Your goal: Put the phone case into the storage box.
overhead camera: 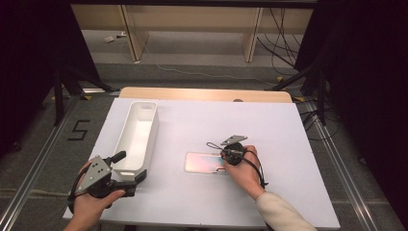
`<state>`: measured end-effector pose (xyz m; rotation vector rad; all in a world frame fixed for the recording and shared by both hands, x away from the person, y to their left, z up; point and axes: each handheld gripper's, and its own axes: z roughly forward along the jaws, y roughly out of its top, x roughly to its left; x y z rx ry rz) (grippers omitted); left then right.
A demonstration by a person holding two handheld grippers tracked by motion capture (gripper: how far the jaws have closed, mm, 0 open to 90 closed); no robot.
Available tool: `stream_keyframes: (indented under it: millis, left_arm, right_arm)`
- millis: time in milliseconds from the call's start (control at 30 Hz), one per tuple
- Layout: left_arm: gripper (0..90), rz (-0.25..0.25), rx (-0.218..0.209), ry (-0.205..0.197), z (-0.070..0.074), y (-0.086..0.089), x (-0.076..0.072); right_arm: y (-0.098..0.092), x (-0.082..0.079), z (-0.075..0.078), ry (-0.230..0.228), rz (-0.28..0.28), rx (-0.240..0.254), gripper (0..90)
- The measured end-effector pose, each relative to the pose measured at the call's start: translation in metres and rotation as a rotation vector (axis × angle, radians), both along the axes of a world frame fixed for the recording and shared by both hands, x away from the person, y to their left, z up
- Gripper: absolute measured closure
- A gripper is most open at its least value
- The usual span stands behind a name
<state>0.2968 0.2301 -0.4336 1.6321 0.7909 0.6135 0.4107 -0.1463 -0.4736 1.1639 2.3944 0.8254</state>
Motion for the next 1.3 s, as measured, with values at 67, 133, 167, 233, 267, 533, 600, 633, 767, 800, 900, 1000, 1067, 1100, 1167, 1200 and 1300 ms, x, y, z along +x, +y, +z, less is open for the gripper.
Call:
stream_keyframes:
  millis: [67, 133, 167, 233, 267, 533, 600, 633, 767, 800, 900, 1000, 1067, 1100, 1167, 1200, 1300]
  left_arm:
    - [5.3, 0.0, 0.002, -0.001, 0.0, 0.0, 0.0]
    - [5.3, -0.002, 0.007, -0.005, 0.0, 0.0, 0.0]
    - [5.3, 0.0, 0.007, -0.004, 0.0, 0.0, 0.0]
    - [5.3, -0.001, 0.008, -0.005, 0.0, 0.0, 0.0]
    - [5.3, -0.001, 0.009, -0.006, 0.0, 0.0, 0.0]
    - [5.4, -0.002, 0.008, -0.006, 0.0, 0.0, 0.0]
    - [5.4, -0.003, 0.001, -0.002, 0.0, -0.001, 0.0]
    - [5.4, -0.001, 0.004, -0.002, 0.0, -0.001, -0.001]
    - [5.4, -0.004, 0.003, -0.003, 0.0, -0.001, 0.0]
    - [5.4, -0.003, 0.001, -0.002, 0.0, -0.001, 0.0]
    - [5.5, -0.002, 0.003, -0.001, 0.0, -0.001, -0.001]
    - [5.4, -0.002, 0.01, 0.001, 0.001, -0.001, -0.001]
    - [5.4, 0.0, 0.011, 0.001, 0.001, -0.001, -0.001]
    - [5.4, -0.001, 0.01, 0.001, 0.001, -0.001, -0.001]
    - [5.4, 0.0, 0.012, 0.002, 0.001, 0.0, -0.001]
    - [5.4, -0.001, 0.01, 0.003, 0.001, -0.001, -0.001]
    - [5.4, -0.005, 0.004, -0.002, 0.0, -0.001, -0.001]
  right_arm:
    - [0.0, 0.0, 0.0, -0.004, -0.008, 0.0, 90.0]
    - [0.0, 0.0, -0.001, -0.009, -0.01, -0.005, 90.0]
    - [-0.001, 0.0, -0.001, 0.001, -0.011, -0.003, 90.0]
    - [0.0, 0.0, -0.001, 0.0, -0.021, 0.001, 90.0]
    - [0.0, 0.0, -0.002, -0.003, -0.019, 0.002, 90.0]
    - [-0.001, 0.001, -0.002, 0.01, -0.019, -0.011, 90.0]
    - [0.0, 0.002, -0.003, 0.003, -0.027, -0.007, 90.0]
    - [0.0, 0.004, -0.003, -0.004, -0.01, -0.025, 90.0]
    - [0.001, 0.005, -0.004, -0.003, -0.02, -0.022, 90.0]
    - [0.002, 0.007, -0.004, 0.014, -0.021, -0.024, 90.0]
    - [0.003, 0.008, -0.004, 0.009, -0.026, -0.028, 90.0]
    - [0.004, 0.009, -0.004, 0.011, -0.027, -0.036, 90.0]
    - [0.004, 0.012, -0.004, 0.007, -0.023, -0.044, 90.0]
    - [0.005, 0.013, -0.004, 0.011, -0.04, -0.036, 90.0]
    - [0.004, 0.015, -0.004, 0.007, -0.028, -0.048, 90.0]
    - [0.005, 0.017, -0.004, 0.008, -0.031, -0.047, 90.0]
    - [0.006, 0.019, -0.004, 0.007, -0.036, -0.048, 90.0]
